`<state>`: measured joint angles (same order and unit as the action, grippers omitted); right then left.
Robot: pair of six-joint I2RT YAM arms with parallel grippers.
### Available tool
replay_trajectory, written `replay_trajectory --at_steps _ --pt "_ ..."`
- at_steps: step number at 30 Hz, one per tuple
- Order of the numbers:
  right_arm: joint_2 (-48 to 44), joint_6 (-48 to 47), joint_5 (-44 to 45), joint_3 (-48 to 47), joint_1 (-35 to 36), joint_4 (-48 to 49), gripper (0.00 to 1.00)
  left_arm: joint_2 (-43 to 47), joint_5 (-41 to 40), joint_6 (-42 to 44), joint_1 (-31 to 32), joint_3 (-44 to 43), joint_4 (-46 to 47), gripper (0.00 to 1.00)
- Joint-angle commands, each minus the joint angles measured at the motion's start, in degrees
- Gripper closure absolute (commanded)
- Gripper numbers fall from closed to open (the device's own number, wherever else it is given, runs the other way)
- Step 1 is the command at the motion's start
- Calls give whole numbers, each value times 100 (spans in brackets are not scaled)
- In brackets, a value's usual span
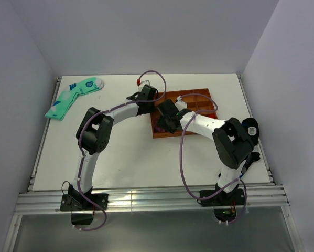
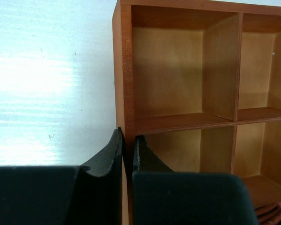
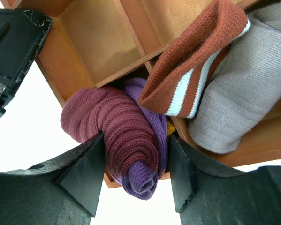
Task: Roll the socks
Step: Place the sock in the storage box.
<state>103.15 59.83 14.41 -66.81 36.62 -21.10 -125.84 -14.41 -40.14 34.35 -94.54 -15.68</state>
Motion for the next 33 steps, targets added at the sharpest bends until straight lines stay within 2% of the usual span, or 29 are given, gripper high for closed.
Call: replay_trajectory --at_steps 1,9,10,11,12,14,17,25,33 --pt "12 -253 334 379 -59 -1871 38 60 114 -64 -315 -20 -778 99" --pt "-68 -200 290 361 -76 -1889 38 77 158 -21 -323 6 -752 99" --pt "-41 -209 290 361 -76 -1889 41 103 210 -11 -323 23 -700 98" --pt "-6 -218 299 370 -76 -1880 46 130 333 23 -323 76 -647 97" --pt "81 -218 299 370 -76 -1863 64 217 369 41 -332 120 -594 96" --pt "187 -174 334 361 -76 -1889 81 323 457 68 -324 260 -428 92" --pt "345 -139 281 423 -76 -1792 90 437 554 112 -332 296 -427 87" --pt "521 -226 185 449 -76 -1608 91 1096 984 199 -341 919 205 64" --pt "679 -279 88 274 -76 -1590 92 1624 1186 349 -341 1210 347 54"
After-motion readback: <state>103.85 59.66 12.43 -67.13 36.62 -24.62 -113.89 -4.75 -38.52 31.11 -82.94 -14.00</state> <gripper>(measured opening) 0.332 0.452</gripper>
